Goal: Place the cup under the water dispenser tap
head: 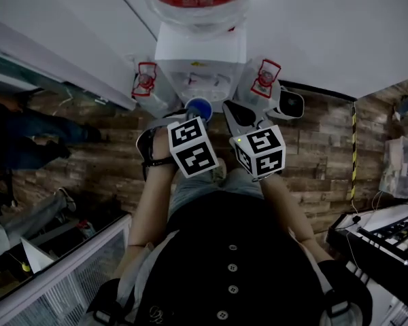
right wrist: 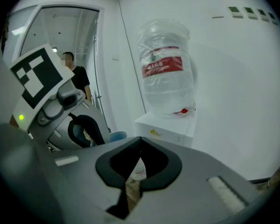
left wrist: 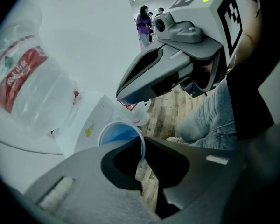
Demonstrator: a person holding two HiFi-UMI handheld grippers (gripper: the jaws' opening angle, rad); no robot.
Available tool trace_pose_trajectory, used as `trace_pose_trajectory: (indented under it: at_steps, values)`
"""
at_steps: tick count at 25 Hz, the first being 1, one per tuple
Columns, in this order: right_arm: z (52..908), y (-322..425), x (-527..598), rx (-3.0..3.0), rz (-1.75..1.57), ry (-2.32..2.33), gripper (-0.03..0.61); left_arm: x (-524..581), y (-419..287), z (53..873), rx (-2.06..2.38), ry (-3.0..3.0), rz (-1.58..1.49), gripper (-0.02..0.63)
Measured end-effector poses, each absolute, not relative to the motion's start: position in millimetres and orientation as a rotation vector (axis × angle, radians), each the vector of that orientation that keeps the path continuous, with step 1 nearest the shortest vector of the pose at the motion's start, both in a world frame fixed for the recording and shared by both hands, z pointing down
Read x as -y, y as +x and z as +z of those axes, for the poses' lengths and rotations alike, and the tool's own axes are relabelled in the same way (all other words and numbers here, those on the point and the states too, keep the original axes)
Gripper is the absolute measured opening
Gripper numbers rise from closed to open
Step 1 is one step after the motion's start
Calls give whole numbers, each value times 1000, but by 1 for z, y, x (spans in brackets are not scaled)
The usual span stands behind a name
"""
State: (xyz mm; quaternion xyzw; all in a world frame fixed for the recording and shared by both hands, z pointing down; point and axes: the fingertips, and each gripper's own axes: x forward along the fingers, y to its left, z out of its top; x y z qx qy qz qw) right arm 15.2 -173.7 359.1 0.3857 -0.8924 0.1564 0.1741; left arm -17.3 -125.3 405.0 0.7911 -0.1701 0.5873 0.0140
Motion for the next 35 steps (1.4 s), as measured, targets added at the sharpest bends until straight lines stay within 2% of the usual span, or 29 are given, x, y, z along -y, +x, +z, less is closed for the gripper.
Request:
trace_pose_trajectory:
  at_steps: [18,35]
  values:
    - [407,7,189,2420,597,1160,0,145,-39,439,356,2432,1943,21]
    - [477,15,223,2342,671,1209,0,178,-35,513,291,2413,2050,23]
